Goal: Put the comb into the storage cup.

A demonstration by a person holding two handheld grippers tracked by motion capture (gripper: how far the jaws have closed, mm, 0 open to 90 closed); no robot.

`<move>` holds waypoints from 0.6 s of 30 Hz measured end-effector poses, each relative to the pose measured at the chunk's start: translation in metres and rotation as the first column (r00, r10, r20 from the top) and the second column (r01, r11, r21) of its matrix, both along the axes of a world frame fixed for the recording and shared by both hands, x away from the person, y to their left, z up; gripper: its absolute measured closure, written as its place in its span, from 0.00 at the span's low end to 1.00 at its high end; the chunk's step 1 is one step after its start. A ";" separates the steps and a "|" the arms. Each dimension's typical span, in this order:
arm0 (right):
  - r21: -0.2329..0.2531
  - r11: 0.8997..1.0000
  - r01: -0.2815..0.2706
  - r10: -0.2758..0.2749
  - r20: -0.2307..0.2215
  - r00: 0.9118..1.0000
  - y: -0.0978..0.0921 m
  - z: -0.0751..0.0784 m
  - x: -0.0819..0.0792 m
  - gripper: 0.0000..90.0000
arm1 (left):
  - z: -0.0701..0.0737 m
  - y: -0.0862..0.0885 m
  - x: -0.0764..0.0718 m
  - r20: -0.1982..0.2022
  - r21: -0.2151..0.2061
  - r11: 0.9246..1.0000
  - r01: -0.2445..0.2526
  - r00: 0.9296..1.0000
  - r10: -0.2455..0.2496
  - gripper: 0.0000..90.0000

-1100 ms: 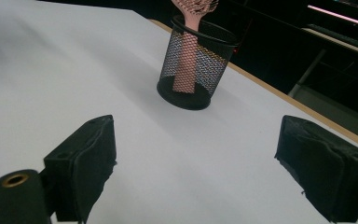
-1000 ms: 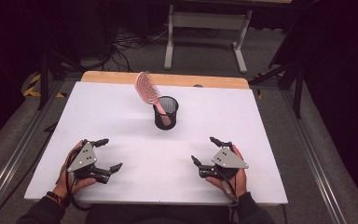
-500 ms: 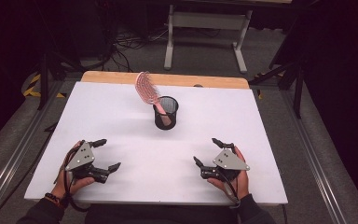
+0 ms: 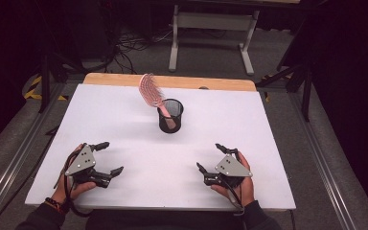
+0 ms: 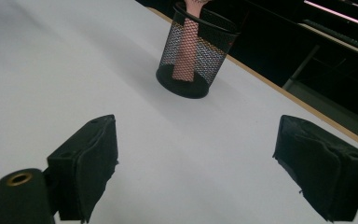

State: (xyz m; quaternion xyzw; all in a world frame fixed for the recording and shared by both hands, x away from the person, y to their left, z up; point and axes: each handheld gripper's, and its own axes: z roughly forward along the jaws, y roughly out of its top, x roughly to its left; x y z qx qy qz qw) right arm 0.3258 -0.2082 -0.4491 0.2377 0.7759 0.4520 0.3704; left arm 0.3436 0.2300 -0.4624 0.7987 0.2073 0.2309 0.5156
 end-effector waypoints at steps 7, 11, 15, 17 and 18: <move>0.007 1.000 0.002 -0.002 -0.004 1.000 -0.002 0.000 0.001 0.16 | -0.001 -0.003 0.001 -0.004 0.010 1.000 0.006 1.000 -0.006 0.06; 0.009 1.000 -0.001 0.001 -0.008 1.000 -0.002 -0.001 0.001 0.16 | -0.002 -0.004 0.000 -0.007 0.014 1.000 0.011 1.000 -0.011 0.06; 0.011 1.000 0.000 0.000 -0.007 1.000 -0.002 -0.001 0.001 0.16 | -0.003 -0.006 0.000 -0.010 0.029 0.999 0.019 1.000 -0.019 0.06; 0.011 1.000 0.000 0.000 -0.008 1.000 -0.002 -0.001 0.001 0.16 | -0.003 -0.006 0.000 -0.011 0.028 0.999 0.021 1.000 -0.021 0.06; 0.010 1.000 0.001 -0.001 -0.007 1.000 -0.002 -0.001 0.001 0.16 | -0.003 -0.006 0.001 -0.011 0.030 0.999 0.022 1.000 -0.022 0.06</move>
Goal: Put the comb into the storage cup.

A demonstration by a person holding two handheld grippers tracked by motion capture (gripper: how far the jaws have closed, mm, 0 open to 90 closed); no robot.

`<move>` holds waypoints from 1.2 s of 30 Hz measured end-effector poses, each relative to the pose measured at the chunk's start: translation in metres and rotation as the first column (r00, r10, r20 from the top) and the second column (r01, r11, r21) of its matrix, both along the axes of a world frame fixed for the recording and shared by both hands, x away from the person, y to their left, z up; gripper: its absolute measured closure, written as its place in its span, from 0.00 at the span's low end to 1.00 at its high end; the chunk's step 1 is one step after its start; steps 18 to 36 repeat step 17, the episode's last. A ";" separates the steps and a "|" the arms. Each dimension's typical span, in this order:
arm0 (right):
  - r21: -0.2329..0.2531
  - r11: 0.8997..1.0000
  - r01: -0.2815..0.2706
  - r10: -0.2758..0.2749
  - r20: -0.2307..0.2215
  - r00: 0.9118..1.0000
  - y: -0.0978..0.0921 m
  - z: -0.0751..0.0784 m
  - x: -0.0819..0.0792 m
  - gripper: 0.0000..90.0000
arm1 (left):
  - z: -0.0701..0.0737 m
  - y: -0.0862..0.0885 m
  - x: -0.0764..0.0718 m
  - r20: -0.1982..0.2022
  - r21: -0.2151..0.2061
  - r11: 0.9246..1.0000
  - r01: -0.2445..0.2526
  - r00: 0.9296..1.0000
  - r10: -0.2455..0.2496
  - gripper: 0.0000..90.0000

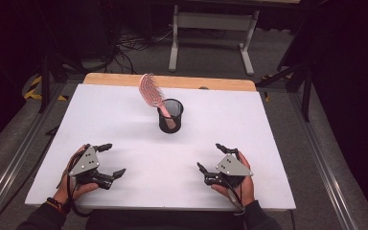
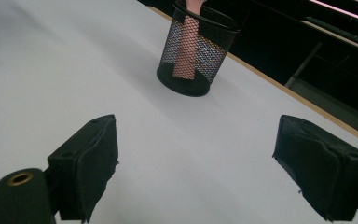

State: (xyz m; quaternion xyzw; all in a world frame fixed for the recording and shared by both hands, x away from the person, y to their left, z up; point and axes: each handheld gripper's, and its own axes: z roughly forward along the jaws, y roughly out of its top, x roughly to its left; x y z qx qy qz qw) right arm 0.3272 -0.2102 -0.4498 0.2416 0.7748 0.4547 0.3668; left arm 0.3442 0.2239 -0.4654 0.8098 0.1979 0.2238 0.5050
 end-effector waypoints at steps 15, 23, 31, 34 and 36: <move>0.032 0.999 -0.002 0.002 -0.009 1.000 -0.006 0.002 0.005 0.15 | 0.001 -0.002 0.001 -0.007 -0.007 1.000 -0.005 1.000 0.005 0.06; 0.034 0.999 -0.001 0.001 -0.011 1.000 -0.007 0.002 0.005 0.15 | 0.001 -0.002 0.001 -0.005 -0.006 1.000 -0.006 1.000 0.006 0.06; 0.034 0.999 -0.001 0.001 -0.011 1.000 -0.007 0.002 0.005 0.15 | 0.001 -0.002 0.001 -0.005 -0.006 1.000 -0.006 1.000 0.006 0.06; 0.034 0.999 -0.001 0.001 -0.011 1.000 -0.007 0.002 0.005 0.15 | 0.001 -0.002 0.001 -0.005 -0.006 1.000 -0.006 1.000 0.006 0.06; 0.034 0.999 -0.001 0.001 -0.011 1.000 -0.007 0.002 0.005 0.15 | 0.001 -0.002 0.001 -0.005 -0.006 1.000 -0.006 1.000 0.006 0.06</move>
